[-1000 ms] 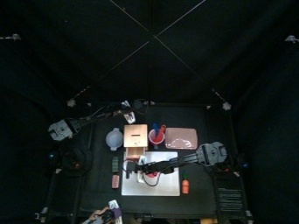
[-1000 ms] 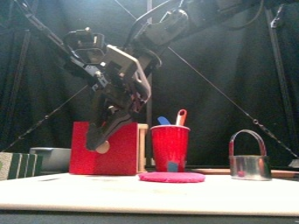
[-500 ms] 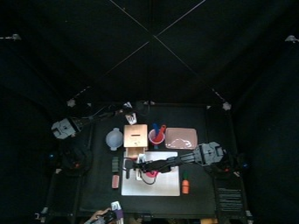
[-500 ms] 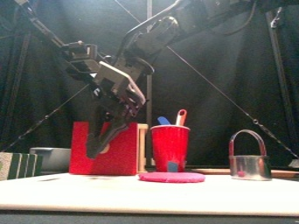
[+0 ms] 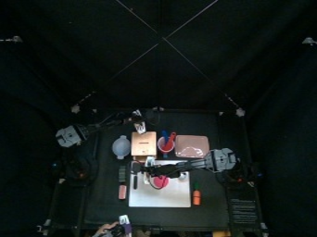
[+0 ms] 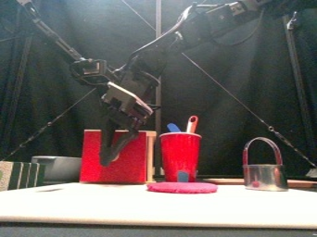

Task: Get the cutter from the drawer then cut the dough then place the extra dough in the bowl
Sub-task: Shut the drawer

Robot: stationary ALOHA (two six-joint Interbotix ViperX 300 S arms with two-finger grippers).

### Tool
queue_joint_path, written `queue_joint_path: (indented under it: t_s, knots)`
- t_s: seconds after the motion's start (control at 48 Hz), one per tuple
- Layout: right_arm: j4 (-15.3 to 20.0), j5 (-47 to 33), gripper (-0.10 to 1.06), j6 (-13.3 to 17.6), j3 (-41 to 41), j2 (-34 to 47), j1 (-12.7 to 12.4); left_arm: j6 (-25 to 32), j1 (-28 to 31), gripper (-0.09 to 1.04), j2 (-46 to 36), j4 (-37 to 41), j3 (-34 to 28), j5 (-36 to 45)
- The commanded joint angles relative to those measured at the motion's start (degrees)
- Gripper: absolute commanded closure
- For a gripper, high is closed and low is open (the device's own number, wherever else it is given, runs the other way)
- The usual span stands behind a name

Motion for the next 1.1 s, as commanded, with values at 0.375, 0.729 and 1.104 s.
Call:
queue_joint_path:
  t_s: [0.375, 0.729, 1.104]
  knots:
    - [-2.99, -0.09, 0.62, 0.09, -2.72, -1.14, -4.13, 0.00, -0.79, 0.57, -0.70, 0.62, -1.85, 0.62]
    - [-2.64, 0.88, 0.62, 0.53, -3.16, -1.41, -3.60, -1.05, -0.53, 0.57, -0.79, 0.44, -1.93, -0.62]
    - [5.10, 3.34, 0.62, -0.26, -3.08, -8.44, 3.16, -5.98, 1.93, 0.57, -3.78, 0.09, -2.37, -8.53]
